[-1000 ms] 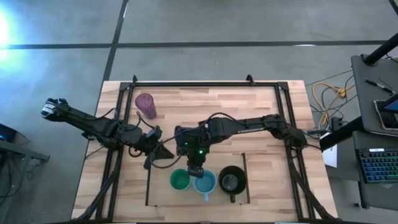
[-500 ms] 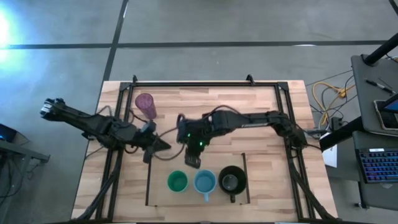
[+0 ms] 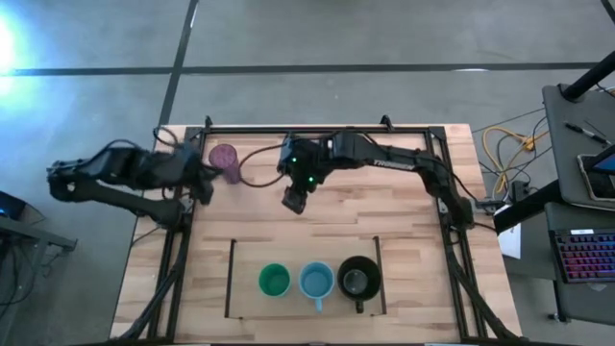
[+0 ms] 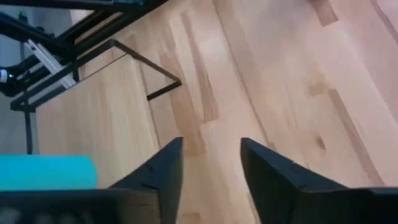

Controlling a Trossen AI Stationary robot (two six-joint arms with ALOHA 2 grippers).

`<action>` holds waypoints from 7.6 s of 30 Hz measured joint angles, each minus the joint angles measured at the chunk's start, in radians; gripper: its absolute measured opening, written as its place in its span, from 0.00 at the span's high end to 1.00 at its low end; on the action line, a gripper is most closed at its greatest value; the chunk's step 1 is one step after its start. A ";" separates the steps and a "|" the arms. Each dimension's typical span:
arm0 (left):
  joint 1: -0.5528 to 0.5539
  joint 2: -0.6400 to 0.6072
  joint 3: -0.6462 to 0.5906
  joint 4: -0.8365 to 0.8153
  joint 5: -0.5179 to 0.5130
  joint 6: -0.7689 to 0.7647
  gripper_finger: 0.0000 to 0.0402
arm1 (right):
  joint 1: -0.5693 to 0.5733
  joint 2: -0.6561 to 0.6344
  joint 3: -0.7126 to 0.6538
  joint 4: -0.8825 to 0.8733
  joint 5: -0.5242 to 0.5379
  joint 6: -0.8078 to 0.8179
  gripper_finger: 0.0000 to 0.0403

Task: Stack small to large cups/mugs on shelf
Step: Put the purple glass on the shelf

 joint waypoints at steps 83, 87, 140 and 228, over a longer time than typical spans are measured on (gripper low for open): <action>1.012 0.615 0.110 -0.246 0.390 0.672 0.91 | -0.057 0.000 0.001 -0.029 -0.001 -0.037 0.47; 1.012 0.595 0.110 -0.247 0.373 0.657 0.98 | -0.057 0.000 0.001 -0.045 -0.001 -0.036 0.47; 0.765 -0.039 0.343 -0.513 1.010 0.025 1.00 | -0.051 -0.016 0.001 0.079 -0.001 0.061 0.48; -0.465 0.657 0.662 -0.469 0.430 -0.529 1.00 | 0.164 0.165 -0.006 0.580 -0.394 0.237 0.89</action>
